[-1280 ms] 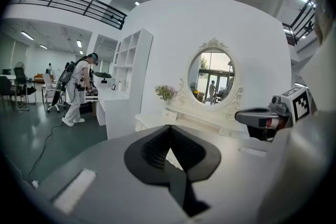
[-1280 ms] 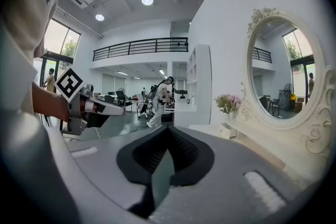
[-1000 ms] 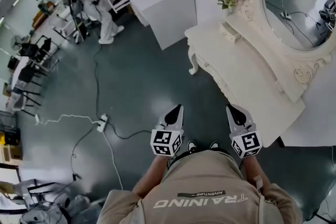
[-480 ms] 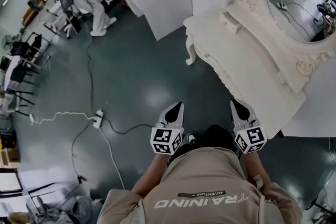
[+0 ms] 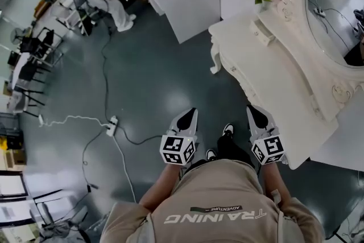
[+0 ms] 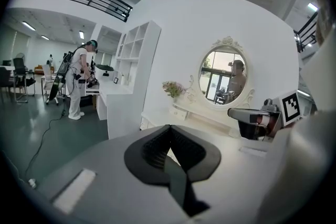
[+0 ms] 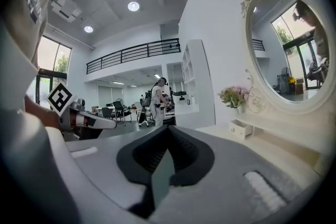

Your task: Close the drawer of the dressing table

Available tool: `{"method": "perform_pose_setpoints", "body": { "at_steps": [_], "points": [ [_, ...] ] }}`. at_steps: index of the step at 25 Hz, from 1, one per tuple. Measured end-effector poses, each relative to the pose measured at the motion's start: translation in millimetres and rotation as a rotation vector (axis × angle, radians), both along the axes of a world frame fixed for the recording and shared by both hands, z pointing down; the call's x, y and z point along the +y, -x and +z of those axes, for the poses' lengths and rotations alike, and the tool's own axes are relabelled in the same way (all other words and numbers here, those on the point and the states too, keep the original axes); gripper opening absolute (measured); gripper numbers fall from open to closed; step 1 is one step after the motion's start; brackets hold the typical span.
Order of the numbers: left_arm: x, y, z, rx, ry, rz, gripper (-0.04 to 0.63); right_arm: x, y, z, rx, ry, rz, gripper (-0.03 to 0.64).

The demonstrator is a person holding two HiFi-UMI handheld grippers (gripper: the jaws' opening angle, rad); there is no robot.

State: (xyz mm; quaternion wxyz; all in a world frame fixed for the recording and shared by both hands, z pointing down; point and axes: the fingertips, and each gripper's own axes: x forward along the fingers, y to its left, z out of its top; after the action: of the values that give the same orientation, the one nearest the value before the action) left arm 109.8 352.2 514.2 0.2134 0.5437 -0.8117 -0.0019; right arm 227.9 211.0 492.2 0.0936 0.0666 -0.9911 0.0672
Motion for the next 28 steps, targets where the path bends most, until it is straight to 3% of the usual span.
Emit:
{"method": "perform_pose_setpoints", "body": {
  "at_steps": [6, 11, 16, 21, 28],
  "points": [
    [-57.2, 40.8, -21.2, -0.041, -0.030, 0.011, 0.017, -50.8, 45.6, -3.0, -0.018, -0.017, -0.020, 0.003],
    [-95.7, 61.0, -24.6, -0.026, -0.046, -0.013, 0.017, -89.7, 73.3, -4.5, -0.012, -0.035, -0.054, 0.002],
    [-120.5, 77.3, -13.1, -0.002, -0.034, -0.049, 0.017, -116.2, 105.0, -8.2, -0.034, -0.036, -0.094, 0.002],
    [-135.6, 82.4, -9.2, 0.027, -0.028, -0.061, 0.017, -122.9, 114.4, 5.0, 0.026, -0.046, -0.109, 0.003],
    [-145.0, 119.4, -2.7, 0.018, -0.012, -0.041, 0.017, -142.0, 148.3, 17.6, 0.069, -0.072, -0.069, 0.003]
  ]
}}
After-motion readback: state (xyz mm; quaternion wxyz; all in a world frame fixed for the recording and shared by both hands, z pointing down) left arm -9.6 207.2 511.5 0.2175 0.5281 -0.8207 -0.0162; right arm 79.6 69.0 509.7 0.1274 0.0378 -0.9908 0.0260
